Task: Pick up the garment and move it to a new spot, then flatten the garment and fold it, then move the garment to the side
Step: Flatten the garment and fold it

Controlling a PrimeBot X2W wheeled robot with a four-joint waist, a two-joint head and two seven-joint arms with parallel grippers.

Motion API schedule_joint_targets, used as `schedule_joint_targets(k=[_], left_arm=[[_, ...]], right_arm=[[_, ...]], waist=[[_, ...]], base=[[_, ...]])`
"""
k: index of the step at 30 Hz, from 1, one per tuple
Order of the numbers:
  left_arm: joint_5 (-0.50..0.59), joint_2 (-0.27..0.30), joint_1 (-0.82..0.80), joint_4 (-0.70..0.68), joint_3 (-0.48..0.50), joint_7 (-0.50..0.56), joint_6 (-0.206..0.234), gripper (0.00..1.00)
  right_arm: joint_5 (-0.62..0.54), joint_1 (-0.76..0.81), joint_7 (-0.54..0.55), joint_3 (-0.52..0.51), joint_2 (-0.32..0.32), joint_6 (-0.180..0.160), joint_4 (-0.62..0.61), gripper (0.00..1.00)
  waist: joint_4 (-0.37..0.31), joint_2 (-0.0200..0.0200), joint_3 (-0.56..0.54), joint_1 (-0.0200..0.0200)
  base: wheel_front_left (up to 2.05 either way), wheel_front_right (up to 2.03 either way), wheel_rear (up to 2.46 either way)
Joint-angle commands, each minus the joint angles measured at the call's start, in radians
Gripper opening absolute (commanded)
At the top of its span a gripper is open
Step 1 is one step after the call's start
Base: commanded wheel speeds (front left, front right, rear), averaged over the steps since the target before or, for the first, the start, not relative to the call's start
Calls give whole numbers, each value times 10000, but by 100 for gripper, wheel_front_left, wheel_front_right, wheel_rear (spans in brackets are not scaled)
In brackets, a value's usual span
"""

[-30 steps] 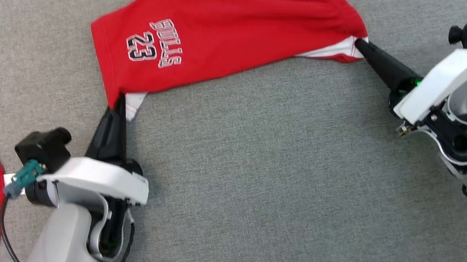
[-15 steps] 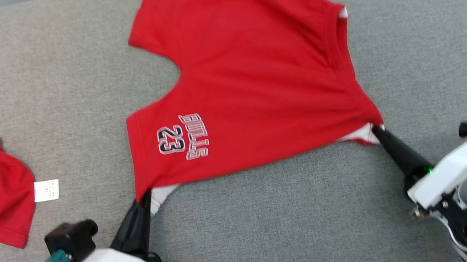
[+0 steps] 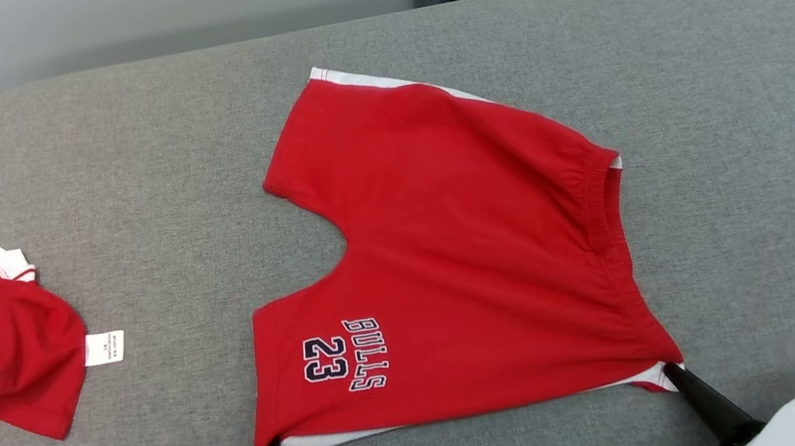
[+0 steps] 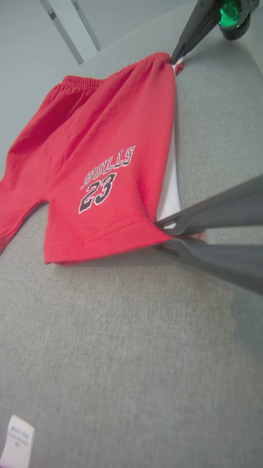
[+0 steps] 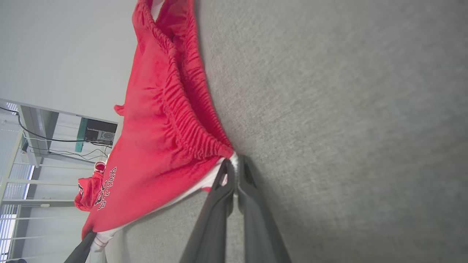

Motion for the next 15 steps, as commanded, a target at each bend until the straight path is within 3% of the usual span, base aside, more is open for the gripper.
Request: schedule_joint_targets(k=[1,15], left_arm=[[-118,161,132,-151,68,79,105,0],[116,653,-529,-935,536,63,179,0]], right_arm=[[-76,270,24,-103,-57,-84,46,0],[-657,172,332,-728,523,-70,-614,0]], waist=[[-13,-1,-21,0],[-157,-1,372,0]], base=[[0,0,0],[0,0,0]])
